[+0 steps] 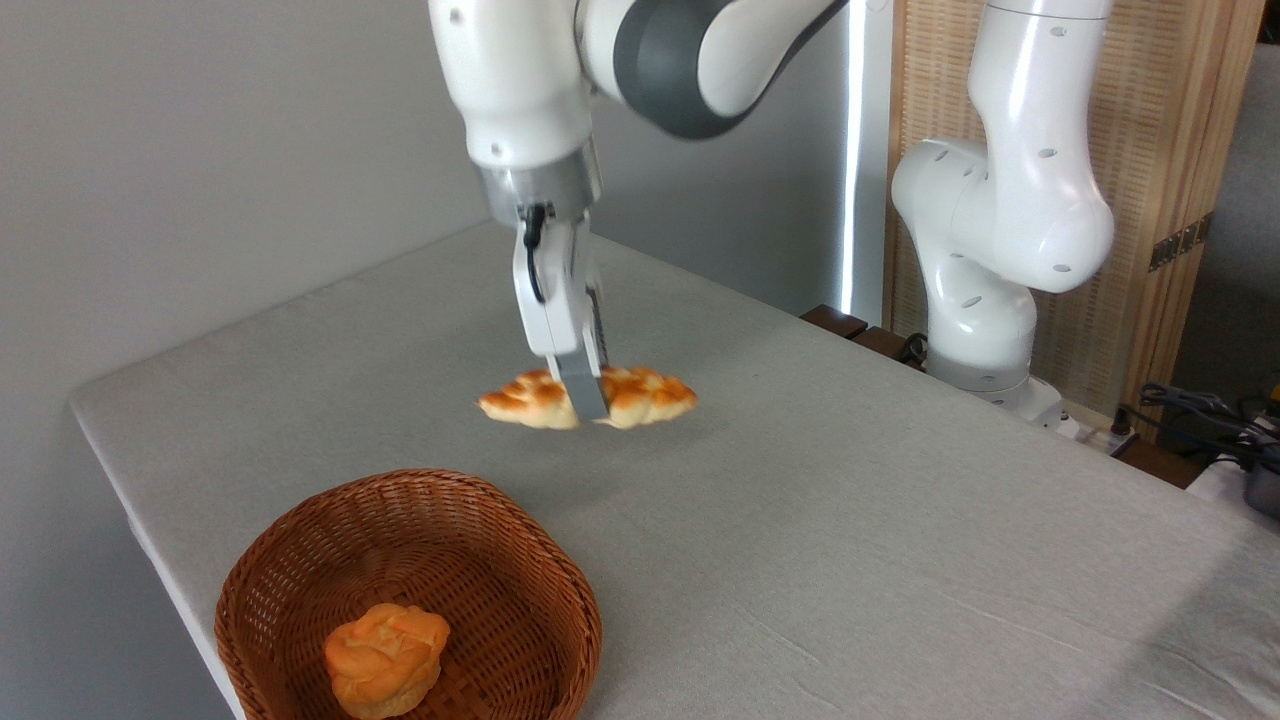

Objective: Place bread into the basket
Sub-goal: 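Lift the roll and carry it over the wicker basket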

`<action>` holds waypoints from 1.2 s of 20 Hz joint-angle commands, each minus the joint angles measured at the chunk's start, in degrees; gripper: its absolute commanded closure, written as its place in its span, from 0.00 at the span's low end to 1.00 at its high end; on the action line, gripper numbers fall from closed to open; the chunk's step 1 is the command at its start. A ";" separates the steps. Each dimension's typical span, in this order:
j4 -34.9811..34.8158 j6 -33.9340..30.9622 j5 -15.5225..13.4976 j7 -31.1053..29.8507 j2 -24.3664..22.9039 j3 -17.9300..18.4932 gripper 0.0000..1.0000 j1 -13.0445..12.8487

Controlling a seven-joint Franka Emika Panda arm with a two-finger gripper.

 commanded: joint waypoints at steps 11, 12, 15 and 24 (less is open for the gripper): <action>10.36 21.06 -7.30 -16.98 9.91 3.99 0.57 0.07; 11.15 22.21 -8.01 -19.27 11.05 3.99 0.52 0.06; 12.39 25.63 -8.45 -24.91 14.22 3.47 0.34 -0.02; 12.30 29.78 -8.01 -26.76 19.24 1.18 0.00 -0.64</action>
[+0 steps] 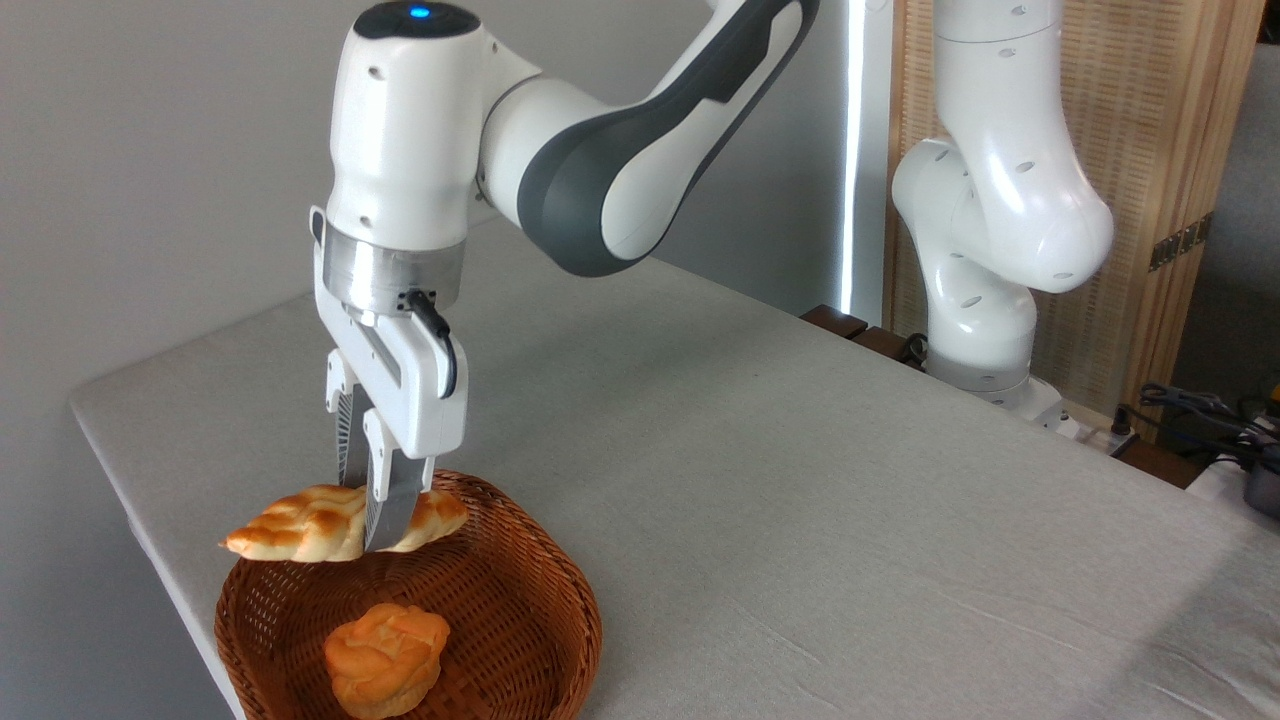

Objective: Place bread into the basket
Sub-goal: 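Lower the roll into the basket beside the round bun, then open the gripper and raise it away from the basket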

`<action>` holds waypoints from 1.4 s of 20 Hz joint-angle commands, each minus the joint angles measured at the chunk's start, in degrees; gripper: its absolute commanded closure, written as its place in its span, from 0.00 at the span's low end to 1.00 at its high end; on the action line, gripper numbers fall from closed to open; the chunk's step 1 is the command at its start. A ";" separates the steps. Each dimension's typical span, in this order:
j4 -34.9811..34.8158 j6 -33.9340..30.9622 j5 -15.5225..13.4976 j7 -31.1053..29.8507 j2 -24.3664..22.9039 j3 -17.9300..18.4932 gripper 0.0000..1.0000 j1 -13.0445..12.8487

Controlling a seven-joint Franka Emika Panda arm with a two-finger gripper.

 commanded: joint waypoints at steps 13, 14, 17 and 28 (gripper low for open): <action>1.01 0.37 -0.80 -0.63 0.49 -0.64 0.00 -0.02; 1.09 0.10 -0.71 -0.72 -0.03 -0.55 0.00 0.06; 1.09 -1.03 -0.71 -1.68 -2.76 -0.12 0.00 0.33; 3.91 -15.89 8.87 -13.02 -7.69 -0.20 0.00 0.50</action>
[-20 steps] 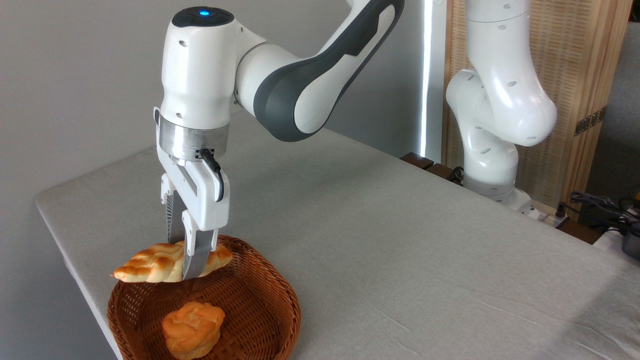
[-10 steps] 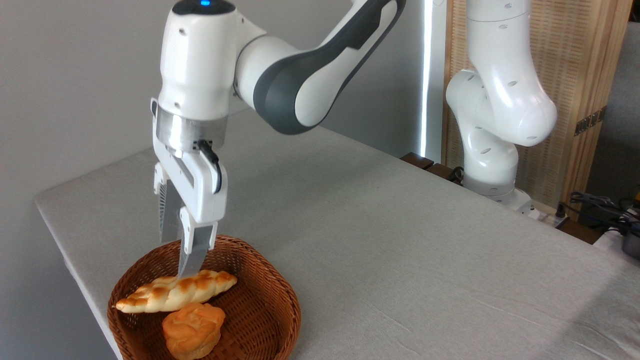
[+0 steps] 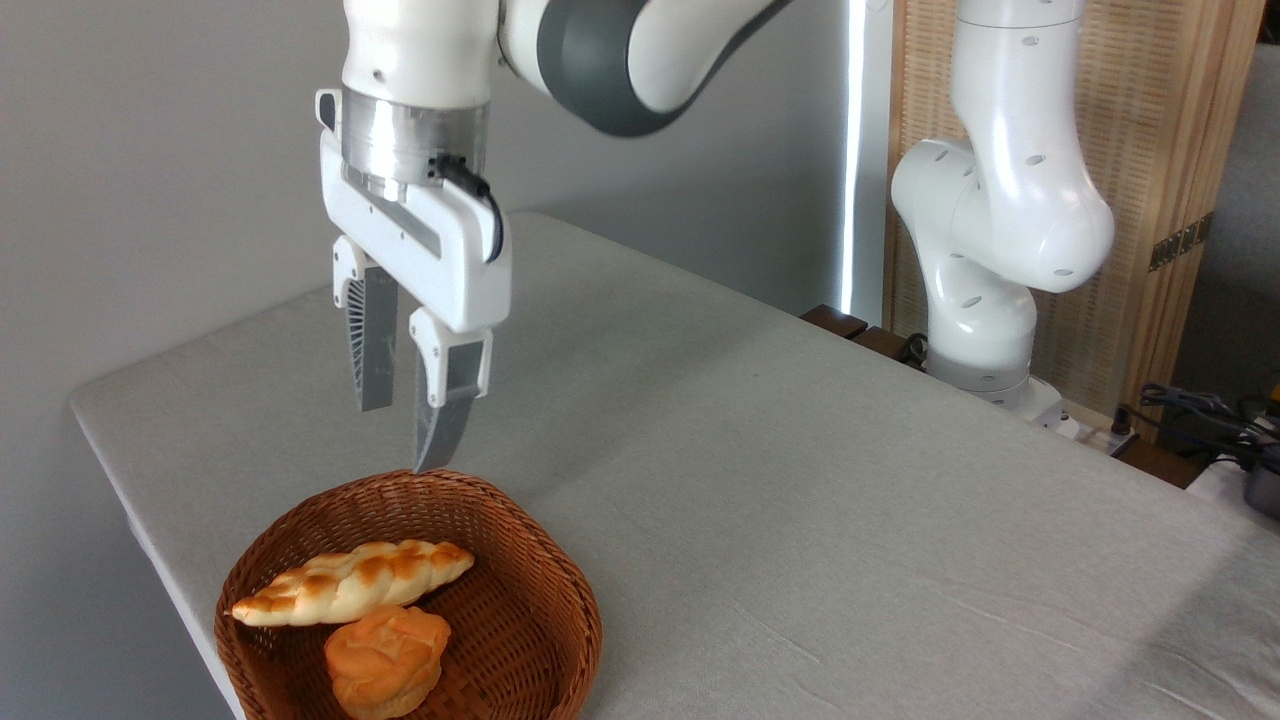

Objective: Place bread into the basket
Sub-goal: 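Open the gripper and raise it away from the basket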

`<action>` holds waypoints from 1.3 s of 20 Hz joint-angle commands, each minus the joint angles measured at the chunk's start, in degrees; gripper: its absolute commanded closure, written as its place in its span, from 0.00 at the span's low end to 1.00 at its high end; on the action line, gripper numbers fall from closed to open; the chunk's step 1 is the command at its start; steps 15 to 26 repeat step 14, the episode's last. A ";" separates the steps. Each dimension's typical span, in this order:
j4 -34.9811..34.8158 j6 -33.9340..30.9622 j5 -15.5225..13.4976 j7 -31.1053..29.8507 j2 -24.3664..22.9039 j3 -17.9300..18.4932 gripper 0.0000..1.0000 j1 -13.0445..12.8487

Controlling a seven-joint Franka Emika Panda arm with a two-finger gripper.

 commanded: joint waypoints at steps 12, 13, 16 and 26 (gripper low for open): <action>1.80 -9.44 8.66 -10.64 0.53 -0.22 0.00 -0.40; 1.80 -9.36 8.57 -10.47 0.53 -0.22 0.00 -0.40; 1.80 -9.27 8.49 -10.46 0.62 -0.22 0.00 -0.40; 1.80 -9.27 8.49 -10.46 0.62 -0.22 0.00 -0.40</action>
